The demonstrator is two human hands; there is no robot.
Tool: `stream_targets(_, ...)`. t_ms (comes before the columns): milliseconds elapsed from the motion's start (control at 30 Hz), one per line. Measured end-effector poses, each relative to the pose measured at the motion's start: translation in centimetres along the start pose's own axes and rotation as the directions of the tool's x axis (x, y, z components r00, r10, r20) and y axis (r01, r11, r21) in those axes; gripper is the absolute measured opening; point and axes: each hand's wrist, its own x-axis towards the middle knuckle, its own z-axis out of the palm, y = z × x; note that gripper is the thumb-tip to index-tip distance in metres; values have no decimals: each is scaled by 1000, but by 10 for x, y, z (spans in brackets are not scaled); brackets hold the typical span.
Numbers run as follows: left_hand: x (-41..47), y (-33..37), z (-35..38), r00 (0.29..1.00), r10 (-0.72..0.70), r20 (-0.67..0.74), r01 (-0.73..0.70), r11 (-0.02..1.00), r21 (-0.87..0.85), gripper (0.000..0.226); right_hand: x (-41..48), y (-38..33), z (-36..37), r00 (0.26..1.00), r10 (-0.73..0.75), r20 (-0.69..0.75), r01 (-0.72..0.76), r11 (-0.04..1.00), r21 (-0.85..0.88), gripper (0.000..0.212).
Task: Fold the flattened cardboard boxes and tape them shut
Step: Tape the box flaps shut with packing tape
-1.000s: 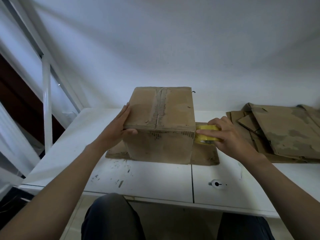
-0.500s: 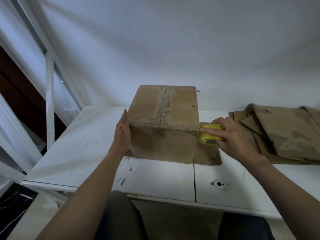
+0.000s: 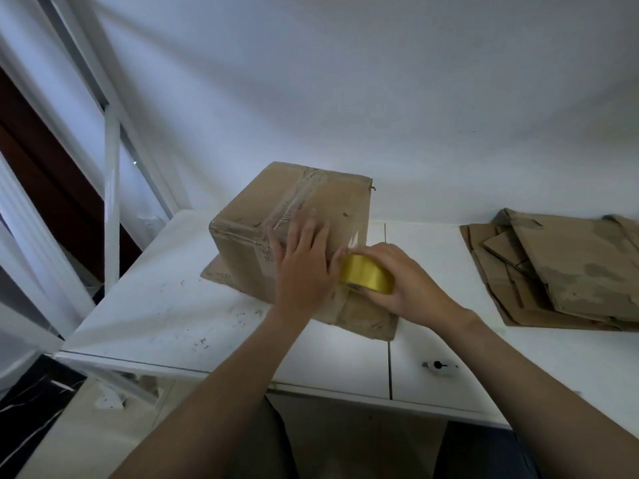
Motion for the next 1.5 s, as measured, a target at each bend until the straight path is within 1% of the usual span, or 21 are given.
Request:
stream_targets(67, -2, 0, 3, 999, 19, -38, -19, 1000, 9, 65, -7, 4, -1, 994, 89, -57, -82, 989, 121, 63)
stream_targets(133, -1, -3, 6, 998, 16, -59, -15, 1000, 17, 70, -15, 8, 0, 984, 153, -86, -138, 977, 163, 62)
stream_targets(200, -1, -4, 8, 997, 19, -71, -19, 1000, 7, 74, -20, 9, 2, 989, 121, -90, -114, 990, 83, 63)
stream_targets(300, -2, -2, 7, 996, 18, -91, -20, 1000, -23, 76, -12, 10, -4, 997, 34, -72, -43, 991, -125, 61)
stream_targets(400, -4, -1, 12, 993, -1, -117, 0, 1000, -7, 75, -3, 17, -8, 996, 71, -61, -84, 966, -245, 54)
stream_targets(433, -5, 0, 13, 993, -18, -119, 19, 1000, 7, 76, 0, 19, -7, 994, 99, -52, -109, 959, -263, 52)
stream_targets(533, -9, 9, 14, 988, -128, -84, 130, 991, 19, 91, 10, 24, 2, 989, 146, -10, -143, 951, -273, 51)
stream_targets(567, -10, 13, 14, 982, -171, -76, 172, 985, 13, 90, 14, 24, 5, 988, 152, 3, -146, 952, -271, 52)
stream_targets(633, -13, 18, 15, 971, -228, -69, 228, 974, 3, 80, 21, 23, 9, 985, 170, 19, -159, 951, -266, 53)
stream_targets(700, -17, 19, 20, 967, -235, -93, 237, 972, 5, 71, 26, 22, 10, 981, 189, 31, -174, 946, -274, 52)
stream_targets(800, -20, 20, 27, 969, -198, -148, 200, 980, -4, 61, 26, 23, 14, 978, 205, 44, -187, 947, -263, 52)
stream_targets(867, -20, 20, 29, 969, -179, -168, 178, 984, -23, 55, 20, 29, 17, 979, 200, 42, -192, 970, -149, 57)
stream_targets(967, -24, 13, 27, 975, -139, -176, 129, 989, -67, 48, 4, 37, 17, 986, 150, 77, -154, 987, 37, 69)
stream_targets(1033, -28, 1, 22, 979, -101, -176, 85, 992, -96, 44, -2, 34, 15, 986, 127, 107, -139, 983, 116, 69)
stream_targets(1100, -31, -16, 17, 984, -60, -166, 36, 989, -142, 41, -1, 25, 15, 984, 102, 144, -120, 986, 119, 64)
stream_targets(1233, -39, -54, 8, 993, -5, -115, -21, 973, -228, 41, 10, 2, 17, 985, 10, 170, -19, 998, 53, 52)
stream_targets(1333, -43, -72, 1, 992, 20, -125, -58, 949, -308, 39, 15, -14, 28, 979, 2, 203, -8, 1000, 29, 52)
stream_targets(1500, -53, -97, -14, 989, 68, -131, -111, 929, -352, 38, 19, -33, 45, 969, -37, 243, 34, 999, 19, 58)
